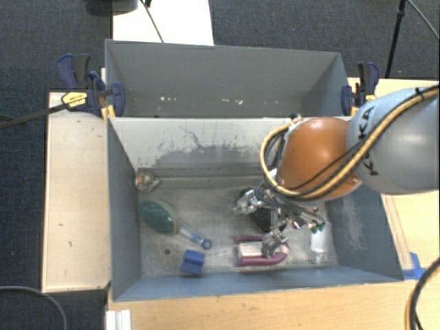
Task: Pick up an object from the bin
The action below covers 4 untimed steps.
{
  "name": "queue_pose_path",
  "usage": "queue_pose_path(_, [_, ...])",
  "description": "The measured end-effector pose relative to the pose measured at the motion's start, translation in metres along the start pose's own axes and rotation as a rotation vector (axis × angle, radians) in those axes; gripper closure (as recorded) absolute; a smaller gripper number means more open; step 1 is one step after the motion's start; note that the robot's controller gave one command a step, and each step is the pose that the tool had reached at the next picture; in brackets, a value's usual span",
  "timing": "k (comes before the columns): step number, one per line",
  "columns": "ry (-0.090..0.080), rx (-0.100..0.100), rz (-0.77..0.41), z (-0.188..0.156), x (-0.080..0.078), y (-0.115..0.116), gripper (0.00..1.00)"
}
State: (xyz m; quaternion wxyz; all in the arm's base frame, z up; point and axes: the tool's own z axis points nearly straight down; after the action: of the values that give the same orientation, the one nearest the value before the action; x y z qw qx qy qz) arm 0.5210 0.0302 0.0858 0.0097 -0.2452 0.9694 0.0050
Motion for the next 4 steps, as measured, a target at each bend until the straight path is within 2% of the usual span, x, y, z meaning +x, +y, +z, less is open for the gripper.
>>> queue_pose_path(1, [0.027, -0.009, -0.438, 0.005, -0.038, -0.071, 0.0])
queue_pose_path(2, [0.014, 0.005, -0.55, -0.061, -0.042, -0.079, 0.0])
queue_pose_path(3, [0.01, 0.007, -0.393, 0.0, -0.021, -0.089, 0.0])
queue_pose_path(4, [0.032, 0.004, -0.387, 0.0, -0.015, -0.092, 1.0])
